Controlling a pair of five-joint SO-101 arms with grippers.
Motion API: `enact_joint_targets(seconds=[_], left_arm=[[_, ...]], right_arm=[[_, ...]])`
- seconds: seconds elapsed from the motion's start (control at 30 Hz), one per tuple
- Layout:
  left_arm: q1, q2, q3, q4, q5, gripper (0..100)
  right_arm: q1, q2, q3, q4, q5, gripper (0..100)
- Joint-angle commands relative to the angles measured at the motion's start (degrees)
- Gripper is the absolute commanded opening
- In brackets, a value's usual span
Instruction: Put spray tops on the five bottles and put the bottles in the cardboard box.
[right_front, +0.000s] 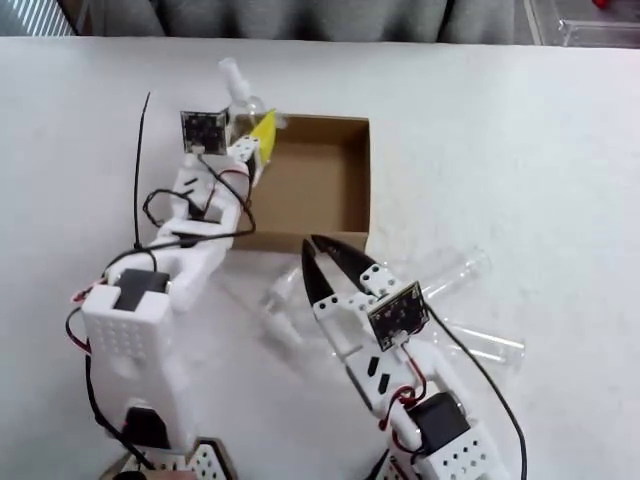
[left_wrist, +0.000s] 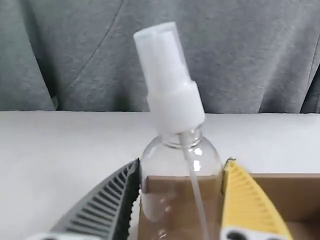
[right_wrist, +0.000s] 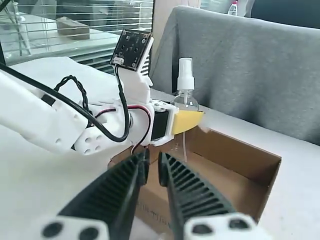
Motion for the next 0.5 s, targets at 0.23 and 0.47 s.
enact_joint_targets(seconds=[0.23,0.47], left_arm=[[0.31,-0.92,1.14,0.18,0.35,38],[0.22,-0.92,1.85,0.18,0.35,38]], right_arm=[[-0.13,-0.48,0.09,-0.22,0.70,1.5],[-0.13,-0.48,0.00,-0.22,0.70,1.5]])
